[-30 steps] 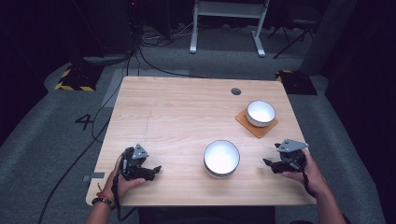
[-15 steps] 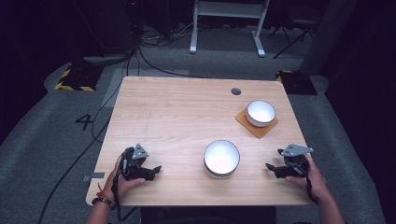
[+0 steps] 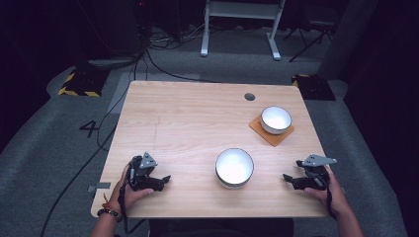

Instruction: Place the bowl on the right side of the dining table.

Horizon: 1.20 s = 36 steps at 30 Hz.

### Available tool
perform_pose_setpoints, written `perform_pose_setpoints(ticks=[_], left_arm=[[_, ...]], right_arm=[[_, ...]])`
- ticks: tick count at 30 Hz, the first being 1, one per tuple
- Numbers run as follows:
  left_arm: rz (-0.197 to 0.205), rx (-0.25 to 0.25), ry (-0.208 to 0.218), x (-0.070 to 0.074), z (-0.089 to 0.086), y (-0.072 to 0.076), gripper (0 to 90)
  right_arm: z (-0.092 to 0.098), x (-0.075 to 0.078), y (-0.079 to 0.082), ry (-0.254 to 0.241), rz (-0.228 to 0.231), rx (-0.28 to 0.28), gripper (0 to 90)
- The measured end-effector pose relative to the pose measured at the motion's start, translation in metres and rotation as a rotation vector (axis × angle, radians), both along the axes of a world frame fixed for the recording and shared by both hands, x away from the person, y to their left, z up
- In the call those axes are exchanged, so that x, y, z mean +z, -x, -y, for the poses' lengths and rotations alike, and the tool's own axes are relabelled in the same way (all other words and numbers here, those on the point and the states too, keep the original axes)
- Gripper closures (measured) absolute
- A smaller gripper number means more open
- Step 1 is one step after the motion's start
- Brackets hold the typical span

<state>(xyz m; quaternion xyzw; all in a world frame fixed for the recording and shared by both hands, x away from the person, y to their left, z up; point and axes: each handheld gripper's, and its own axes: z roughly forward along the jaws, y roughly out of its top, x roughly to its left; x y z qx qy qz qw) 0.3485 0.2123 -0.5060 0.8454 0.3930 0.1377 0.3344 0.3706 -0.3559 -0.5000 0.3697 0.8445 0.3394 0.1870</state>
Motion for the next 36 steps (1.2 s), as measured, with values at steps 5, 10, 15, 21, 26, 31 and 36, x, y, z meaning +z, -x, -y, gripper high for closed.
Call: perform_pose_setpoints(ticks=[5,10,15,21,26,31,36], left_arm=[[0.003,0.007,-0.003,0.0002,0.0005,0.0005,12.2],[-0.002,0.0,-0.002,0.0001,0.0004,-0.0002,12.1],[-0.002,-0.002,-0.002,0.0001,0.0004,-0.0004,12.0],[-0.003,-0.002,-0.002,0.0002,0.0004,-0.0004,12.0],[-0.002,-0.001,-0.002,0.0001,0.0004,-0.0003,12.0],[0.007,0.01,-0.002,-0.0002,0.0006,0.0005,12.1],[0.007,0.009,-0.002,-0.0002,0.0005,0.0005,12.1]], right_arm=[[0.0063,-0.0054,-0.0027,-0.054,-0.005,-0.009,14.1],[0.0059,-0.0054,-0.0026,-0.056,-0.006,-0.01,14.0],[0.0056,-0.0053,-0.0038,-0.058,-0.011,-0.004,13.4],[0.0054,-0.0053,-0.0049,-0.054,-0.009,0.001,13.0],[0.0052,-0.0053,-0.007,-0.054,-0.011,0.013,12.8],[0.0048,-0.0053,-0.0084,-0.051,-0.01,0.016,12.8],[0.0047,-0.0054,-0.0083,-0.052,-0.01,0.015,12.9]])
